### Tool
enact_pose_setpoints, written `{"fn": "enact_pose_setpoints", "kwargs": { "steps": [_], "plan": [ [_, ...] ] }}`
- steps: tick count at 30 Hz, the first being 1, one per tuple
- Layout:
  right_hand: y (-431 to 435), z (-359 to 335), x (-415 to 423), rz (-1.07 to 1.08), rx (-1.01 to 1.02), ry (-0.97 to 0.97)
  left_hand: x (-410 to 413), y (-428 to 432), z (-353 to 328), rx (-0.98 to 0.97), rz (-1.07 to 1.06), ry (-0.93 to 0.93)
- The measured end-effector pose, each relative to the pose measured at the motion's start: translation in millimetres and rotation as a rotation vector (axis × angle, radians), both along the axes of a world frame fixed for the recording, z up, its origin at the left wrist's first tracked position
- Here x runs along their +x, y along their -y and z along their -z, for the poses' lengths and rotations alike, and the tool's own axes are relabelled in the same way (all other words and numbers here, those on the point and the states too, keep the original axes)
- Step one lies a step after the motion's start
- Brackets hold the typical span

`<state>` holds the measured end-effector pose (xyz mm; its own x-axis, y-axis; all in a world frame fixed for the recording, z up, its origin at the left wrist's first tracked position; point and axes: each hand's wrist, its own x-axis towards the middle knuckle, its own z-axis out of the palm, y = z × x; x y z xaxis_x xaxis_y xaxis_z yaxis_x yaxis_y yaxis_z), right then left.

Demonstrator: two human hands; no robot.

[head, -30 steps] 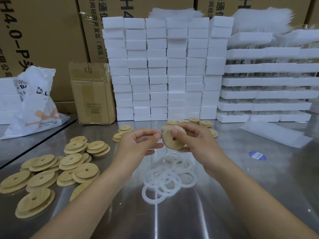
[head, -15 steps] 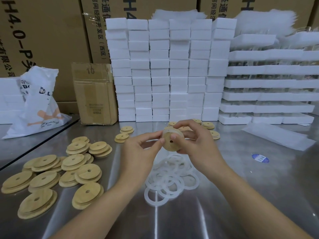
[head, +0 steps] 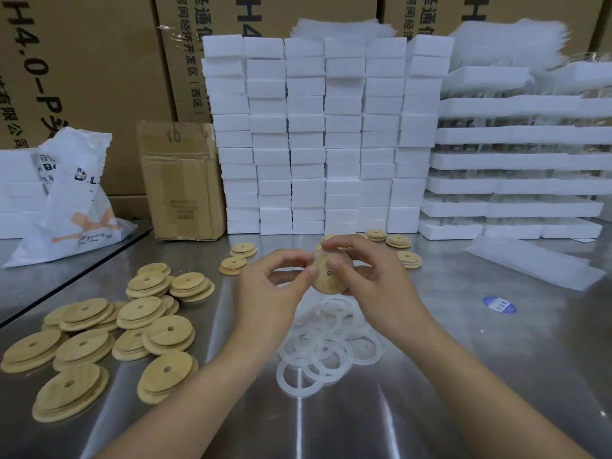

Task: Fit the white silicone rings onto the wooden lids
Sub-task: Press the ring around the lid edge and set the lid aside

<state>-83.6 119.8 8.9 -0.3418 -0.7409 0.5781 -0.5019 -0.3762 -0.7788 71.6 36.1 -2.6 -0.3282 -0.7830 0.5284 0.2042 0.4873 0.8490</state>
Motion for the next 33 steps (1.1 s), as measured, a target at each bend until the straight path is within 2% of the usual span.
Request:
{"fn": "enact_pose_setpoints", "kwargs": {
  "steps": [6,24,33],
  "plan": [
    [-2.5,-1.8,1.0,-0.033,0.014,-0.026,-1.3,2.2,0.6,-0.012,-0.008,0.037],
    [-3.3,-3.0,4.0,-0.022,0.037,0.098,0.7,1.7,-1.0,0.026,0.01,0.041],
    [-1.5,2.6,7.1,0.032,-0.058,-0.035,0.9,4.0,-0.9,0.144,0.046,0.054]
  ]
}}
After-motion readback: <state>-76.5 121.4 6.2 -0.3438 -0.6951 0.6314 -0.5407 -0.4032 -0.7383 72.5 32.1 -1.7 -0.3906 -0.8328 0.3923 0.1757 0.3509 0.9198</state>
